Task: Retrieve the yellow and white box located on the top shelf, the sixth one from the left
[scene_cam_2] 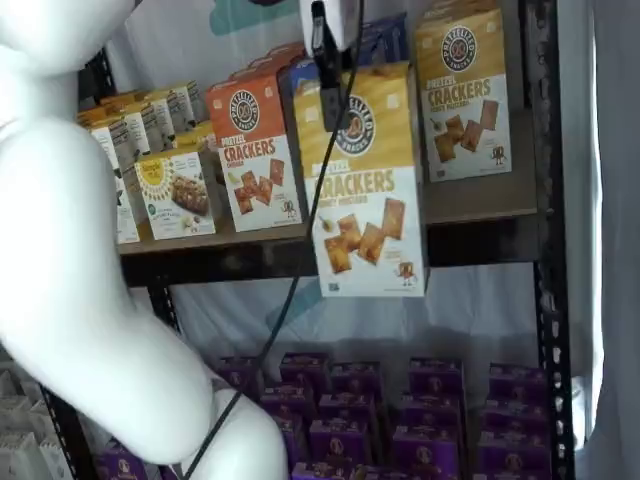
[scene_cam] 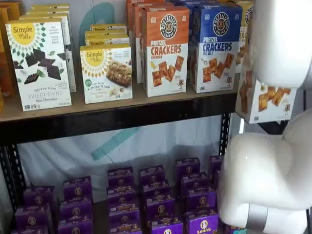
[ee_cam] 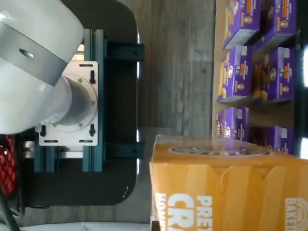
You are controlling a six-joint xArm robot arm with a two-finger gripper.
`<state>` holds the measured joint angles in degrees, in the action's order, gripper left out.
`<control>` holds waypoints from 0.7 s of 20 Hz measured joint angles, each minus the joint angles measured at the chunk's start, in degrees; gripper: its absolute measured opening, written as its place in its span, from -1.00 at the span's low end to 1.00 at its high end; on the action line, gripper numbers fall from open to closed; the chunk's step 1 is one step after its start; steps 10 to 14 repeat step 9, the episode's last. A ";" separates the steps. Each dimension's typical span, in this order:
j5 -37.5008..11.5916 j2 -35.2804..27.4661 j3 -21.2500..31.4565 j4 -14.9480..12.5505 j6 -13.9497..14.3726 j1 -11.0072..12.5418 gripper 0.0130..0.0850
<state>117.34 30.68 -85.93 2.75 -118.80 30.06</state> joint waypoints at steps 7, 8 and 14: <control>-0.19 2.20 3.26 0.68 4.17 -3.83 0.11; -0.39 2.44 3.64 0.71 4.60 -4.25 0.11; -0.51 2.57 3.91 0.73 4.95 -4.59 0.11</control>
